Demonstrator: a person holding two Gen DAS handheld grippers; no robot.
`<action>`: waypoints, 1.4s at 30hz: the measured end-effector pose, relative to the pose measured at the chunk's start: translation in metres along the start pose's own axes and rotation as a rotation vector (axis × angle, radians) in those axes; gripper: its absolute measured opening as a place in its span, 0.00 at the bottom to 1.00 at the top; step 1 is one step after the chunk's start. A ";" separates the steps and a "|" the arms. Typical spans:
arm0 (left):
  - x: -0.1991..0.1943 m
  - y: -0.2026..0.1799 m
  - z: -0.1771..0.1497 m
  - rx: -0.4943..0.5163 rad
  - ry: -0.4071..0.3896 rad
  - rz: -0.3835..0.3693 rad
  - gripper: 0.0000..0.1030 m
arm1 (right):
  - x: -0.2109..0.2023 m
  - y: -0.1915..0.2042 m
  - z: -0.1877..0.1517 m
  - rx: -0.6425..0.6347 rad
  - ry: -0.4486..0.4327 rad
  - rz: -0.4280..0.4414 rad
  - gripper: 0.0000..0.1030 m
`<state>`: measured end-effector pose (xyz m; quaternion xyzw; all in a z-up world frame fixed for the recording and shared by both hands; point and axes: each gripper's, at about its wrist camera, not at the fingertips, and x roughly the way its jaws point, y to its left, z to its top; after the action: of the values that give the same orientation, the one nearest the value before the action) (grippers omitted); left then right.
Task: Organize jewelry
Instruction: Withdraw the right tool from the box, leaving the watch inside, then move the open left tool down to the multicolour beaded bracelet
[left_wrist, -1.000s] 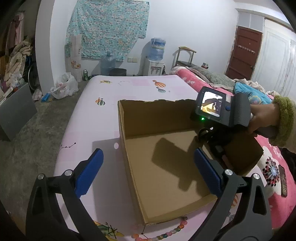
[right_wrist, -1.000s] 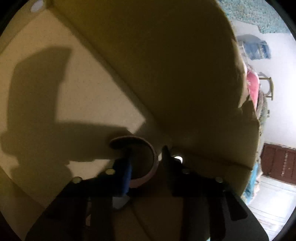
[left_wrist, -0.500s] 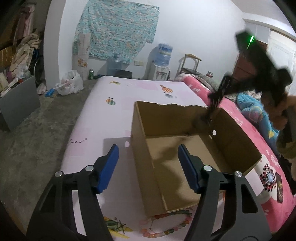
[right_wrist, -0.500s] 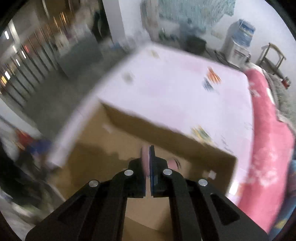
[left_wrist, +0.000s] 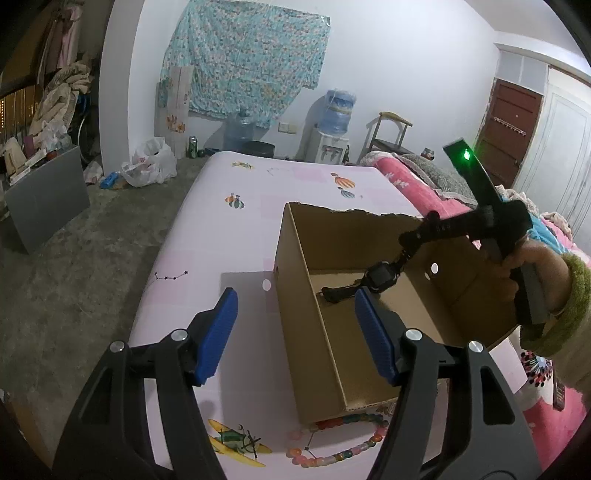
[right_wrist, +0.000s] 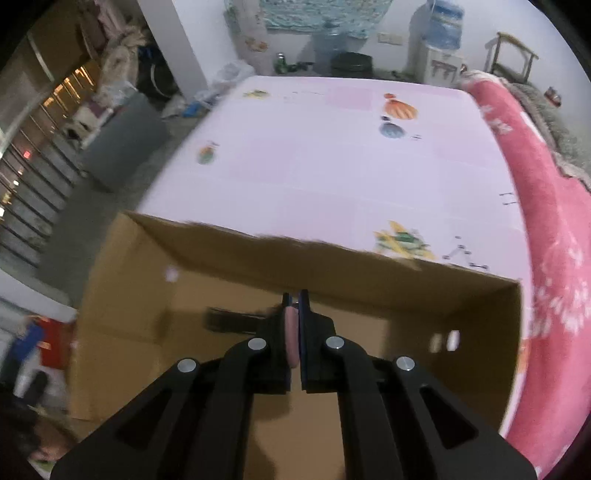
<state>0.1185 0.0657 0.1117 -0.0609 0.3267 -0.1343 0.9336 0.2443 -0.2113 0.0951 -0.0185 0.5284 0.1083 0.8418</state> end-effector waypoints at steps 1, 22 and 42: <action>0.001 0.000 0.000 0.001 0.000 0.000 0.61 | 0.001 -0.002 -0.003 -0.010 0.009 -0.020 0.03; -0.031 0.004 -0.015 0.033 -0.042 -0.033 0.71 | -0.050 0.014 -0.022 -0.125 -0.023 0.039 0.43; 0.015 0.022 -0.108 -0.025 0.318 0.061 0.81 | -0.056 0.068 -0.232 -0.052 -0.148 0.141 0.83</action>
<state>0.0672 0.0798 0.0145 -0.0404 0.4738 -0.1097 0.8729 0.0019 -0.1881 0.0483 0.0050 0.4620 0.1823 0.8679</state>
